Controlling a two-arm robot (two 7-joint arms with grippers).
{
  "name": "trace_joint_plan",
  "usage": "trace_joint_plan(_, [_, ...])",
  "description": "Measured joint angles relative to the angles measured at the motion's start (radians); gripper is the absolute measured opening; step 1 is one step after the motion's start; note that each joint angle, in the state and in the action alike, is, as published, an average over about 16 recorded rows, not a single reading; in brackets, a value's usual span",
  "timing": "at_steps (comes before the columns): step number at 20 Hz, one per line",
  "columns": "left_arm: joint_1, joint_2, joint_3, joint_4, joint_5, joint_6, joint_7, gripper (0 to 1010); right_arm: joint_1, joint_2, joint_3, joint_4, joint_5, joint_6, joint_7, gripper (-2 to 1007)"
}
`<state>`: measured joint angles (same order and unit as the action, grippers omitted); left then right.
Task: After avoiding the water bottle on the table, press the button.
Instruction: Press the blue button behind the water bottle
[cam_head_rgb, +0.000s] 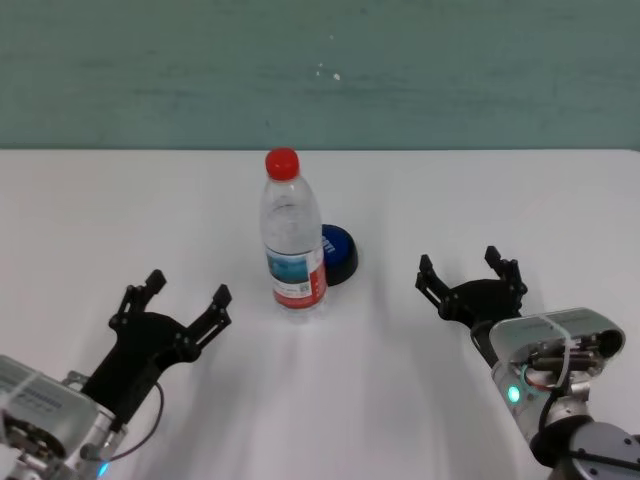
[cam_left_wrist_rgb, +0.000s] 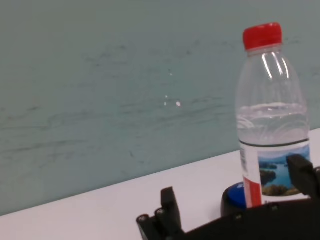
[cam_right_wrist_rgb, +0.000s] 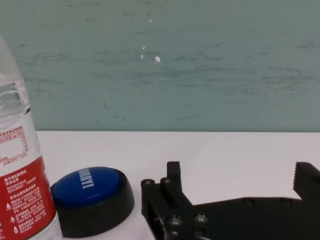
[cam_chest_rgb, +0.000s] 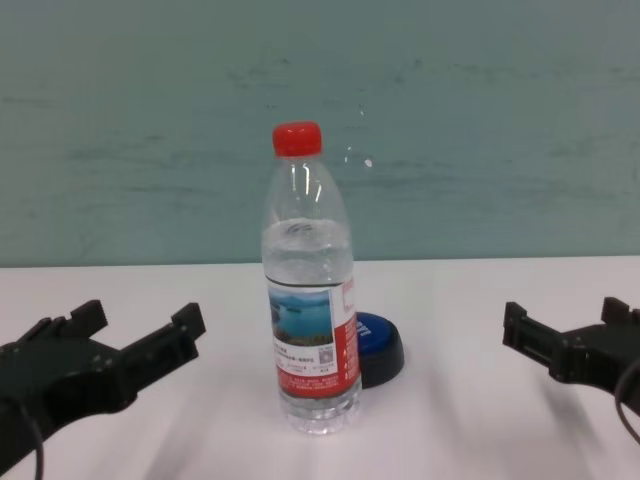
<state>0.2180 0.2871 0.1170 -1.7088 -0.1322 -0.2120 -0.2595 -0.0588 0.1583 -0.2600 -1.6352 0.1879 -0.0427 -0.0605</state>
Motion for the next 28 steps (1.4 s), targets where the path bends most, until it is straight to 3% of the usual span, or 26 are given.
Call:
trace_joint_plan(14, [-0.019,-0.015,0.036,0.036,0.078,-0.016,0.021,1010,0.0,0.0,0.0,0.0,0.0,0.0,0.0,1004])
trace_joint_plan(28, [-0.037,-0.031,0.07,0.061,0.12,-0.017,0.032,1010,0.0,0.0,0.0,0.0,0.0,0.0,0.0,1004])
